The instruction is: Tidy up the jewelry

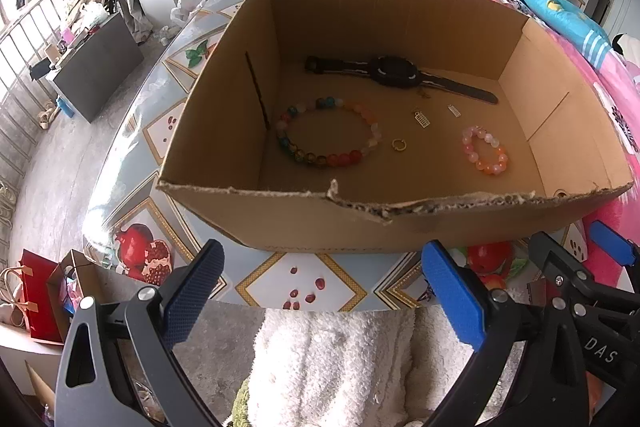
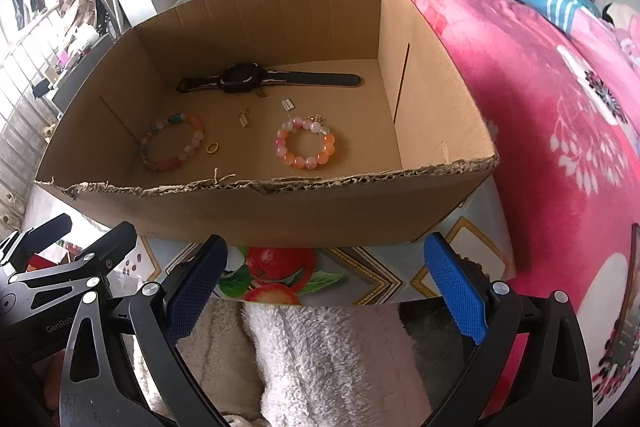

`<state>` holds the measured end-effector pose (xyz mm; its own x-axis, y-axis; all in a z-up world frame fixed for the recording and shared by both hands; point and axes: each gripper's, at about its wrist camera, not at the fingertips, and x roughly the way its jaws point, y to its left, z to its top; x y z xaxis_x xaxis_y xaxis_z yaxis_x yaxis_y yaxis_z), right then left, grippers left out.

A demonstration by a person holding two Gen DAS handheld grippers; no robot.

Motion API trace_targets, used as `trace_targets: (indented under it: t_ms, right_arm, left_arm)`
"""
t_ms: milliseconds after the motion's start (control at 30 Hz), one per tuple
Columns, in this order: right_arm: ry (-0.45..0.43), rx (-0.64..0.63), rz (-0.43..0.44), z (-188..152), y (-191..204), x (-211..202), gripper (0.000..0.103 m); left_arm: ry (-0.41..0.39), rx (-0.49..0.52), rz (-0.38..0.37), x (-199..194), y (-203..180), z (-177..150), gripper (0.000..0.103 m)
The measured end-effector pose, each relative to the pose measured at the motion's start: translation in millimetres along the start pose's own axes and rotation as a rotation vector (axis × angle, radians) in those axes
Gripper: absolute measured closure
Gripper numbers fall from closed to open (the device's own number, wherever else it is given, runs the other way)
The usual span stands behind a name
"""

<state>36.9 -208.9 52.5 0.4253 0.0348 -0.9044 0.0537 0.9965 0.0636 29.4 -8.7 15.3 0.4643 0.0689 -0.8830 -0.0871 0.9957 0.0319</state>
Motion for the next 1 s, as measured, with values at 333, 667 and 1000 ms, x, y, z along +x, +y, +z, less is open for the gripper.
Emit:
trace_targets:
  t_ms: [333,667,1000]
  right_arm:
    - [0.006,0.003,0.002,1.9,0.0,1.8,0.008]
    - [0.007,0.003,0.0,2.8,1.0,2.5,0.008]
    - [0.007,0.002,0.001,3.1,0.8,2.5,0.008]
  left_arm:
    - [0.002,0.0,-0.002,1.3,0.8,2.3,0.006]
    - [0.007,-0.001,-0.005,2.9,2.1,3.3,0.006]
    - [0.007,-0.001,-0.005,2.8,2.2,3.5,0.006]
